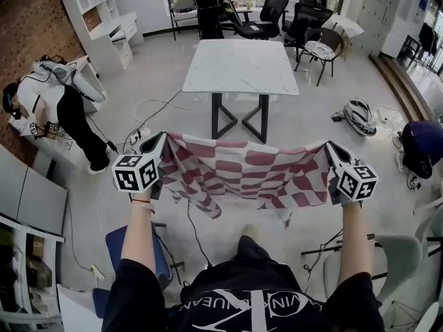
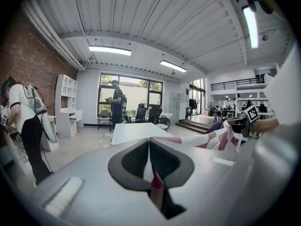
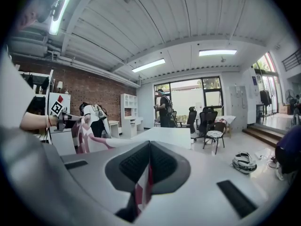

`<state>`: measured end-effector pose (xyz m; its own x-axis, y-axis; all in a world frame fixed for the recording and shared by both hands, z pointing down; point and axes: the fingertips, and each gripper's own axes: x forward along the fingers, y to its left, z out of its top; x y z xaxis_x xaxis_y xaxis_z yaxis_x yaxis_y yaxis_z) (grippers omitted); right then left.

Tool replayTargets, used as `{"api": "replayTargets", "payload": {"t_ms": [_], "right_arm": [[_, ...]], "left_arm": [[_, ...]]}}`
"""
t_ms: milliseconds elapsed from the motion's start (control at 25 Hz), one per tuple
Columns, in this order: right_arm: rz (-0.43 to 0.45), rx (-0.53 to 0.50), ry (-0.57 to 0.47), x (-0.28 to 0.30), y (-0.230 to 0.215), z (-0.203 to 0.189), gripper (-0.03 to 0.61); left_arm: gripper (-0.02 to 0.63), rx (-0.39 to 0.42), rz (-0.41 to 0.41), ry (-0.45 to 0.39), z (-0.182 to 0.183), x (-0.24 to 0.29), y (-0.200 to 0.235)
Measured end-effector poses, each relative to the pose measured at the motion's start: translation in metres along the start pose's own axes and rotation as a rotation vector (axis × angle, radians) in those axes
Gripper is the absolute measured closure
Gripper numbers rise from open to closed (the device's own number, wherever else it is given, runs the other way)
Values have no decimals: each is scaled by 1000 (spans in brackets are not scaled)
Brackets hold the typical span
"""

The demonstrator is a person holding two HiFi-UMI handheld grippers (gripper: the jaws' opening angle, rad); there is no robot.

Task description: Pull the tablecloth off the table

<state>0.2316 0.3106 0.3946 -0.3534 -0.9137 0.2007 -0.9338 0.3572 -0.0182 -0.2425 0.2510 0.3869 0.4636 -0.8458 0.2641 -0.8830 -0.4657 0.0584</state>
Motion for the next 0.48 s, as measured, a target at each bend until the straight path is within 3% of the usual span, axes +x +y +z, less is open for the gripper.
{"api": "replayTargets", "payload": {"t_ms": [480], "right_arm": [[-63, 76, -53, 2, -9, -7, 566]], "left_arm": [[600, -8, 50, -42, -7, 10, 3]]}}
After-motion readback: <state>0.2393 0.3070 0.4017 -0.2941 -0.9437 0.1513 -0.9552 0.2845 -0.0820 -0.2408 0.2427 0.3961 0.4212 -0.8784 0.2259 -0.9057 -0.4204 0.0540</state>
